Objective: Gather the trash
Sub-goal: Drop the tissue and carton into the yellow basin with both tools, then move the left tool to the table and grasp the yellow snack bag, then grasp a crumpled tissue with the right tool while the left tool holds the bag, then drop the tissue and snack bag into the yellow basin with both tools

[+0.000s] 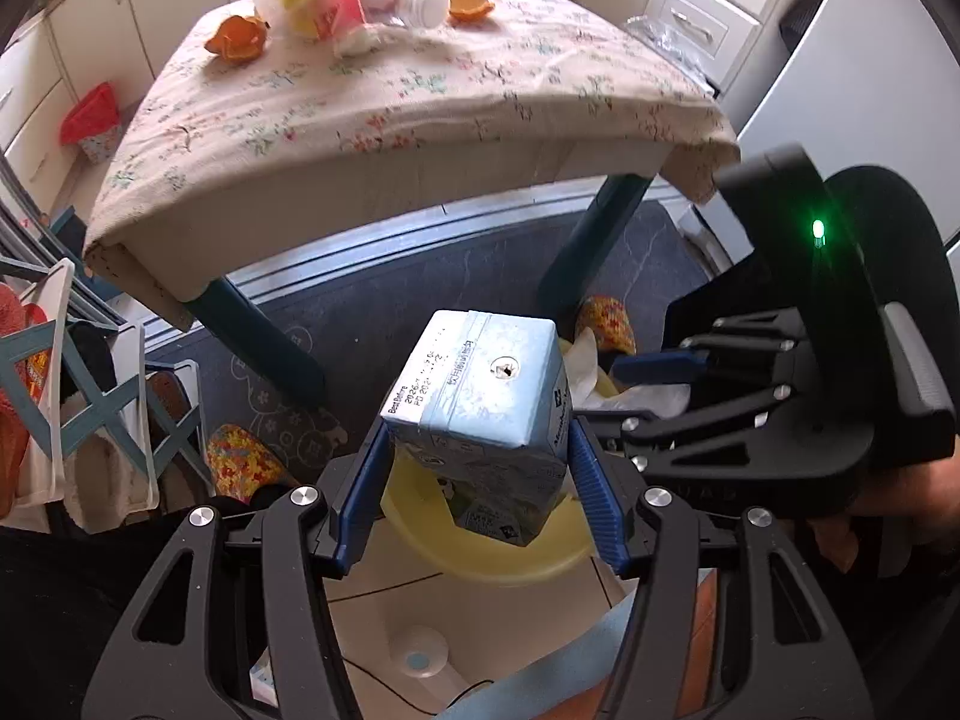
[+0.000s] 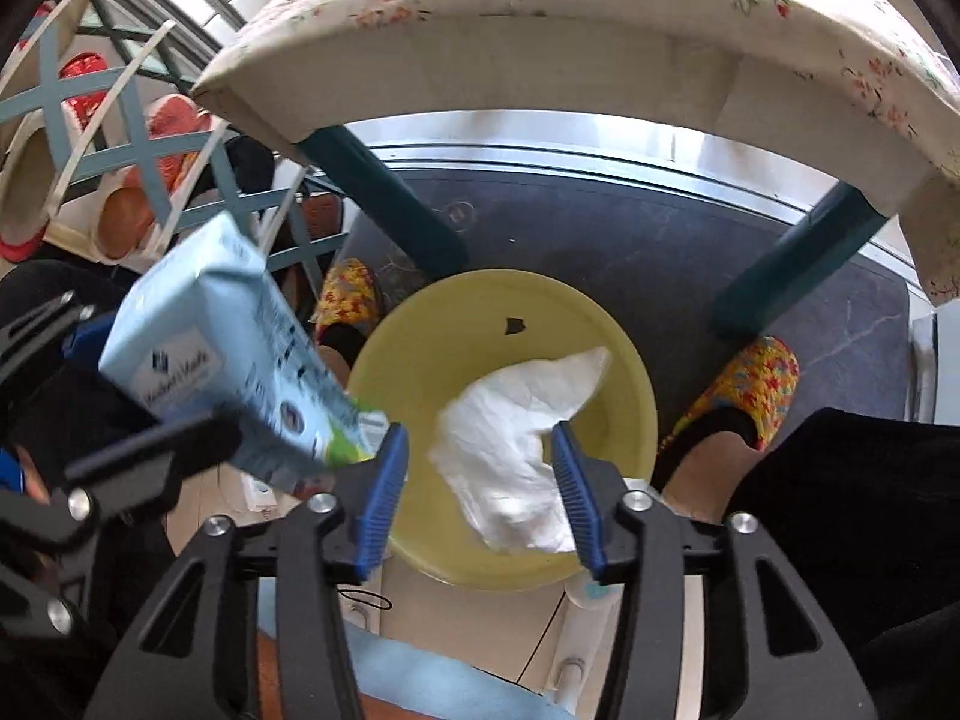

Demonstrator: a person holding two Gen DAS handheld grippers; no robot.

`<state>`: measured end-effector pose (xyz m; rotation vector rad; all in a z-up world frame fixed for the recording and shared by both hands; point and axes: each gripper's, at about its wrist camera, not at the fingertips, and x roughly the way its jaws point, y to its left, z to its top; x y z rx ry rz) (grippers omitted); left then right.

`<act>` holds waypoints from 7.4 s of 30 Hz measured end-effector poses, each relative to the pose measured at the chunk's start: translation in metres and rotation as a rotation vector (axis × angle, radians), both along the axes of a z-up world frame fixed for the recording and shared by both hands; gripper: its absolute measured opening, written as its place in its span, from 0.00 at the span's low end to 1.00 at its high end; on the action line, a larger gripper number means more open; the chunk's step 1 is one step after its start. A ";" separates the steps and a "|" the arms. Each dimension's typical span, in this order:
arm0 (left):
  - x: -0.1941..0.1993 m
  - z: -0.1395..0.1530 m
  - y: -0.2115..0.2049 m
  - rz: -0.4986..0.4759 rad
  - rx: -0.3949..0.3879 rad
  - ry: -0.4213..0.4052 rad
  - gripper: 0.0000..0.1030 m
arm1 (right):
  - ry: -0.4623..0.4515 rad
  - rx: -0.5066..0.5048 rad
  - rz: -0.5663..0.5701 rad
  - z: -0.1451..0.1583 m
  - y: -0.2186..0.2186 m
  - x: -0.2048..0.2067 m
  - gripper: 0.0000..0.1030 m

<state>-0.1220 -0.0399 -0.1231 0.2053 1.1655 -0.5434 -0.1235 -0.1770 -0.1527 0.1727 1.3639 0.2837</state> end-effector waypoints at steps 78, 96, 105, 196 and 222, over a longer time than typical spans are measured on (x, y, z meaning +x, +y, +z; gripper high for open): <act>0.266 0.088 -0.024 0.520 -0.120 -0.286 0.85 | -0.189 0.074 -0.166 0.026 -0.019 0.028 0.71; 0.278 0.085 0.025 0.455 -0.257 -0.178 0.08 | -0.373 0.057 -0.098 0.070 0.011 0.104 0.73; 0.264 0.106 0.060 0.416 -0.244 -0.237 0.08 | -0.394 0.042 -0.090 0.071 0.029 0.148 0.73; 0.040 0.091 0.070 0.095 -0.469 -0.184 0.04 | -0.490 0.115 -0.133 0.105 -0.033 0.004 0.22; -0.004 0.013 0.025 0.036 -0.176 0.101 0.48 | -0.216 -0.035 0.042 0.039 0.010 -0.016 0.46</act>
